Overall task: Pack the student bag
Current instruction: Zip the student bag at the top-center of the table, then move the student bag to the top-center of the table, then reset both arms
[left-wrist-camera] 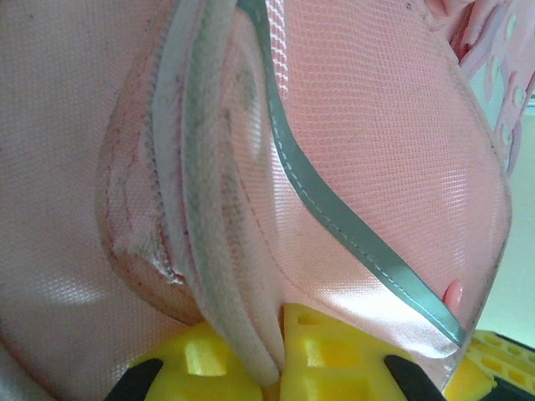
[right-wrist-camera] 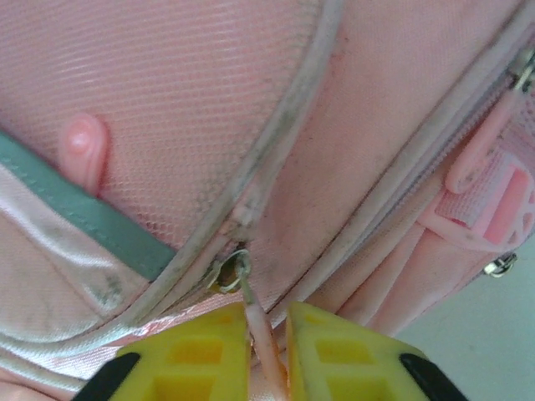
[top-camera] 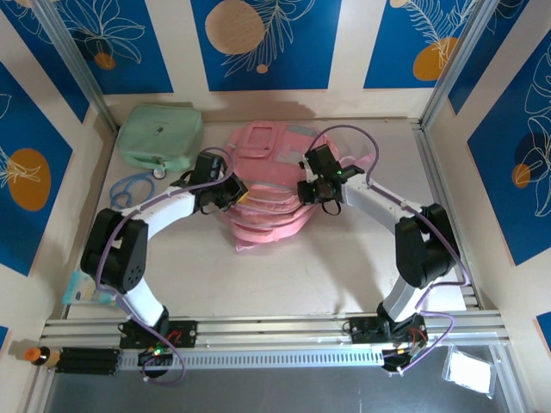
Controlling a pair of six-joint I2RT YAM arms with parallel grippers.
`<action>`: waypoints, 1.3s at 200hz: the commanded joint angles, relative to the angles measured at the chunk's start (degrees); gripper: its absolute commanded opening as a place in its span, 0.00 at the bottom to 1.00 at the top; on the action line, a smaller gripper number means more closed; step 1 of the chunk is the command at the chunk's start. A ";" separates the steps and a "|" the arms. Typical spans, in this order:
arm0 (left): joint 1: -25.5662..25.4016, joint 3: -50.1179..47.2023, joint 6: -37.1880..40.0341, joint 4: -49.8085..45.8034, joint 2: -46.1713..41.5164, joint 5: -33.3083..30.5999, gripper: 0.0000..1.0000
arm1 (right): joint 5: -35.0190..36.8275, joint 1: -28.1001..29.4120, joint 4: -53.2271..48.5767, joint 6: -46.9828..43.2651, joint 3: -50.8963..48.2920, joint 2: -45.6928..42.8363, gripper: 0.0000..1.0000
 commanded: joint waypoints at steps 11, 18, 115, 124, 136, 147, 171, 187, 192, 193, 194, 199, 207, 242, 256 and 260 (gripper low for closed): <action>0.64 1.23 5.13 -1.14 0.44 4.84 0.00 | 3.65 -4.24 -1.71 7.17 3.73 -0.04 0.31; 0.50 1.57 5.48 -0.63 0.43 5.88 0.00 | 3.11 -4.55 -1.56 7.73 3.43 -1.03 0.36; -10.55 5.88 3.99 0.61 2.75 -3.25 0.44 | 5.03 -12.60 15.62 14.49 -14.66 -26.89 0.81; -10.52 5.83 5.79 -1.34 1.61 -5.97 0.50 | 6.42 -13.01 16.46 14.07 -15.41 -28.58 0.89; -10.49 6.01 9.41 -4.74 -0.68 -10.73 0.56 | 8.66 -13.28 16.95 13.35 -15.88 -30.52 0.97; -10.42 6.10 13.14 -8.21 -3.30 -15.82 0.65 | 10.91 -13.63 17.74 12.52 -16.43 -31.95 0.99; -9.53 4.07 21.46 -13.25 -10.58 -28.74 0.88 | 17.61 -14.75 19.31 11.83 -18.59 -33.65 0.99; -7.59 0.22 26.13 -12.80 -15.98 -36.73 0.99 | 23.05 -15.22 22.71 9.70 -22.12 -33.97 0.99; -6.76 -1.37 27.44 -12.06 -17.88 -38.89 1.00 | 24.98 -15.28 24.76 8.59 -24.04 -34.18 0.99; -6.57 -1.68 27.72 -11.89 -18.21 -39.31 1.00 | 25.45 -15.33 25.21 8.36 -24.24 -34.22 0.99; -6.38 -2.01 27.94 -11.76 -18.56 -39.52 1.00 | 25.86 -15.31 25.71 8.15 -24.69 -34.28 0.99; -5.41 -3.72 29.34 -10.77 -20.18 -41.63 1.00 | 27.83 -15.36 28.00 7.15 -26.86 -34.40 0.99; -3.99 -6.64 31.56 -8.70 -22.52 -45.05 1.00 | 30.23 -15.74 31.16 5.71 -29.72 -34.64 0.99; 2.23 -21.40 40.43 6.37 -30.18 -59.05 0.99 | 31.91 -20.92 36.58 6.89 -38.98 -33.74 0.99; 5.07 -26.17 42.85 12.30 -30.61 -59.45 0.99 | 29.82 -21.62 41.30 4.09 -42.41 -32.18 0.99; 5.89 -27.49 43.31 14.00 -30.54 -59.72 1.00 | 29.22 -21.66 43.27 3.09 -43.33 -31.62 0.99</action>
